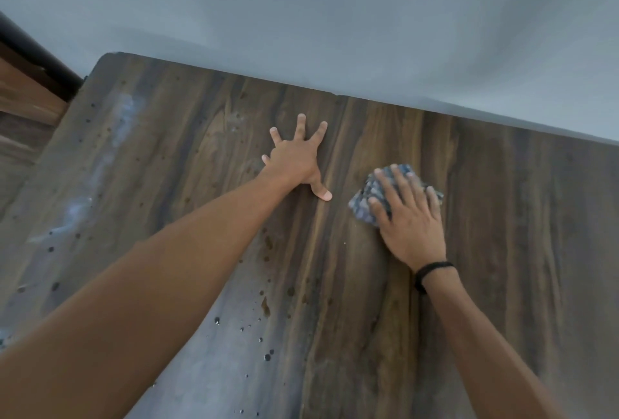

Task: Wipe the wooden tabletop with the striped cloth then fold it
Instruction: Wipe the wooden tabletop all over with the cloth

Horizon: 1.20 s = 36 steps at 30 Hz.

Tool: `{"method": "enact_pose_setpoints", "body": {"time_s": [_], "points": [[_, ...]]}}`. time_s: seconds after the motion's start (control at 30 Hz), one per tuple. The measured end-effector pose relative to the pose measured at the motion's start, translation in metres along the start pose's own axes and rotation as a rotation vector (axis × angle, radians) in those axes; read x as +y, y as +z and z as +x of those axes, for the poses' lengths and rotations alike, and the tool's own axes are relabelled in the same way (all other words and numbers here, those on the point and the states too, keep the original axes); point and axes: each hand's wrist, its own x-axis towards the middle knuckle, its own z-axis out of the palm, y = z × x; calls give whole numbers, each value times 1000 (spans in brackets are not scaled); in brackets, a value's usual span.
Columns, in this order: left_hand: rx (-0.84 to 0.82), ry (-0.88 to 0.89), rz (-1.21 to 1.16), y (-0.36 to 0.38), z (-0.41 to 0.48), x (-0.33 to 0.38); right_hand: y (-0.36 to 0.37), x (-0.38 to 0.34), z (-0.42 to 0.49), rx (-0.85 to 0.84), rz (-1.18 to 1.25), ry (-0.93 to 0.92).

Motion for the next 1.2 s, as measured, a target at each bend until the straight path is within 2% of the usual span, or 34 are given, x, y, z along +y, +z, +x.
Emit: {"method": "enact_pose_setpoints", "body": {"time_s": [0.1,0.23,0.27,0.4,0.53,0.63,0.67,0.77,0.9,1.03,1.07,1.13,1.17,1.2], "points": [[-14,3,-13,-2,1,1,-7,10,50,123,48,256],[-12,-8,-14,-2,1,0,-13,-18,122,71,124,387],[-13,-3,-20,-2,0,1,-13,-24,132,47,120,369],[-17,-3,-1,-2,-2,1,-20,-15,142,-78,75,71],[-22,-3,-10,-4,1,1,-29,-13,151,-75,76,168],[-28,-4,15,-4,-1,3,-14,-30,131,-92,33,-28],[-30,-4,20,-4,-1,3,-11,-28,124,-63,38,-9],[-29,5,16,-5,-1,1,-10,-25,113,42,88,213],[-34,3,19,-3,0,3,-3,-21,76,15,56,48],[-30,-3,0,-5,2,1,-3,-8,61,129,100,363],[-33,1,2,-4,2,2,1,-15,54,103,73,311],[-37,3,18,-3,1,3,8,-20,32,64,44,90],[-37,0,20,-3,1,4,6,-12,23,58,47,42],[-32,-4,19,-3,1,4,4,-2,20,84,45,86]]}}
